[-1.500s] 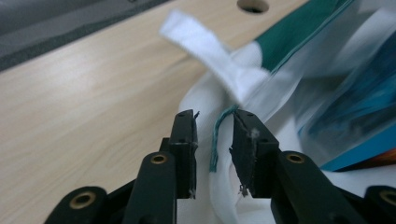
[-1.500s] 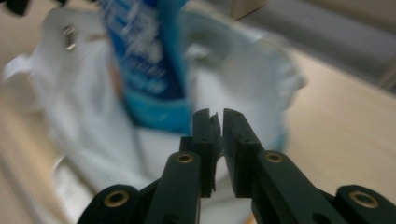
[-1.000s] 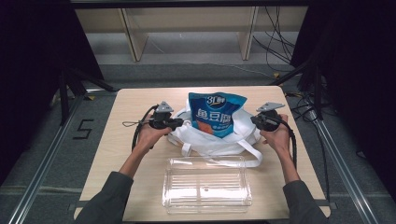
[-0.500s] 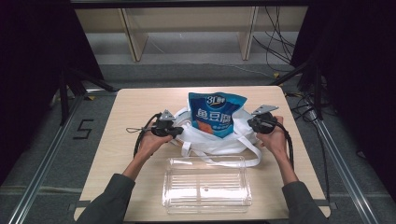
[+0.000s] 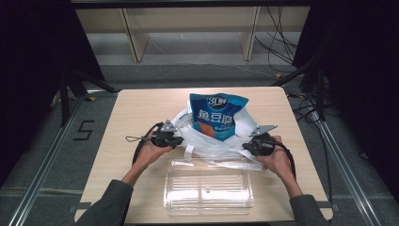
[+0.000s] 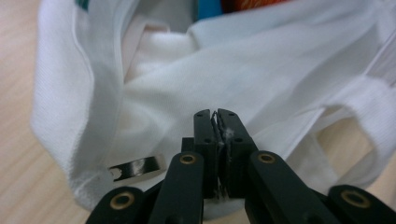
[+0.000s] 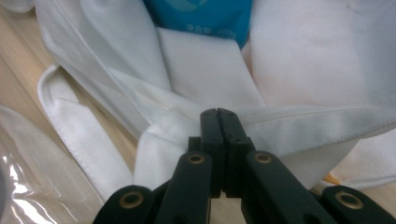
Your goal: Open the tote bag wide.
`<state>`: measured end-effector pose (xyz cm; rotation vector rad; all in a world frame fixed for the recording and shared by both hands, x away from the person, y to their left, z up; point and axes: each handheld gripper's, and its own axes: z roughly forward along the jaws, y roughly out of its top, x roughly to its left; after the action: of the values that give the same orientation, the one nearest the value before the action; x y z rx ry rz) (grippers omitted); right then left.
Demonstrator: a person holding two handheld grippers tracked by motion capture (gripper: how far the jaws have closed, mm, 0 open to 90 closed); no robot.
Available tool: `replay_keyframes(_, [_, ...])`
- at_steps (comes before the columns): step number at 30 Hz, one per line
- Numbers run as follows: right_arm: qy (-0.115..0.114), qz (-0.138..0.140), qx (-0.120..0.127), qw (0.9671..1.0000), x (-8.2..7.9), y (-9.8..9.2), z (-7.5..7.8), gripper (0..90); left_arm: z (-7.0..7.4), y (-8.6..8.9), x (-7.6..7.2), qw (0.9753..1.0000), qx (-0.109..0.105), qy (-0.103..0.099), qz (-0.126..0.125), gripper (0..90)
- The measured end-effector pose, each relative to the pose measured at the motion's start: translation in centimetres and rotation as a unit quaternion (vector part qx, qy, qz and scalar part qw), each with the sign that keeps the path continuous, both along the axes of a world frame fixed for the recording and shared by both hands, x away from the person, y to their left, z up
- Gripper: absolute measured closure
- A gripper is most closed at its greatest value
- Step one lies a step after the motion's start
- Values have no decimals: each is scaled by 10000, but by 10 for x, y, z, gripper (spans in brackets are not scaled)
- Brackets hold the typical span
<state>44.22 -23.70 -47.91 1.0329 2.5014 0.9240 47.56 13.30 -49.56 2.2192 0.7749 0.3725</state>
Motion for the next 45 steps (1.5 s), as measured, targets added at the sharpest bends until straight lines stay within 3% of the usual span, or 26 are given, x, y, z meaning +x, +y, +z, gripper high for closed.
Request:
replay_keyframes(2, [14,8,24,10000,1,-1,-1,900,-8,0,3,9999,117,1,-28,878])
replay_keyframes(5, [-105,62,18,9999,3,0,-6,900,-12,-1,5,9999,17,101,87,890])
replay_keyframes(8, [-136,34,25,9999,3,0,-3,900,-4,0,3,9999,67,-19,122,870])
replay_keyframes(9, [8,-68,88,9999,0,0,0,894,-1,2,3,9999,18,-52,119,859])
replay_keyframes(11, [-181,-32,278,9994,1,-2,6,876,8,6,3,9997,-166,-108,162,838])
replay_keyframes(14, [-302,-26,341,9990,-1,-6,19,863,25,13,1,9983,-444,-286,236,825])
replay_keyframes(15, [-495,70,328,9982,1,-8,23,863,31,15,2,9978,-523,-329,256,823])
replay_keyframes(16, [-408,-10,397,9984,-2,-7,26,863,36,17,2,9973,-525,-420,279,823])
replay_keyframes(17, [-606,49,418,9973,0,-9,28,863,40,18,2,9971,-473,-506,313,824])
replay_keyframes(19, [-486,-58,453,9978,-2,-8,28,865,42,19,6,9969,-332,-604,387,832])
replay_keyframes(20, [-514,-24,419,9978,-1,-8,26,866,40,19,8,9970,-312,-585,402,835])
replay_keyframes(21, [-358,-121,429,9984,-3,-6,25,866,38,18,11,9969,-239,-618,430,838])
replay_keyframes(23, [-528,-17,264,9983,2,-7,20,868,34,16,20,9962,-107,-689,526,849])
replay_keyframes(25, [-235,-76,192,9995,2,-7,19,873,27,14,30,9948,-59,-755,674,864])
replay_keyframes(27, [-282,-96,156,9994,3,-6,15,874,16,13,38,9955,22,-641,702,874])
replay_keyframes(29, [-186,-153,166,9996,3,-6,12,880,5,12,42,9951,-39,-560,814,879])
replay_keyframes(30, [-307,-164,198,9992,5,-6,8,882,2,12,44,9949,92,-541,851,882])
replay_keyframes(31, [-174,-105,109,9997,6,-8,9,885,0,11,45,9949,-75,-519,867,888])
replay_keyframes(32, [-288,-150,203,9993,7,-7,5,887,0,12,45,9949,-138,-476,883,888])
replay_keyframes(33, [-114,-172,206,9996,6,-8,7,886,2,11,44,9944,-283,-456,912,886])
replay_keyframes(35, [-212,-141,191,9995,6,-9,8,882,7,11,41,9944,-308,-492,886,871])
replay_keyframes(36, [-116,-173,266,9994,4,-7,10,878,10,11,40,9942,-316,-526,878,858])
replay_keyframes(40, [-319,-120,309,9989,4,-9,19,862,23,10,33,9944,-426,-584,775,833])
replay_keyframes(41, [-218,-240,454,9984,1,-7,20,858,27,11,31,9937,-491,-626,793,829])
replay_keyframes(43, [-427,-106,482,9979,3,-10,25,850,34,13,27,9934,-592,-645,735,818])
replay_keyframes(45, [-452,-181,612,9969,2,-11,29,816,42,15,21,9926,-726,-646,729,799])
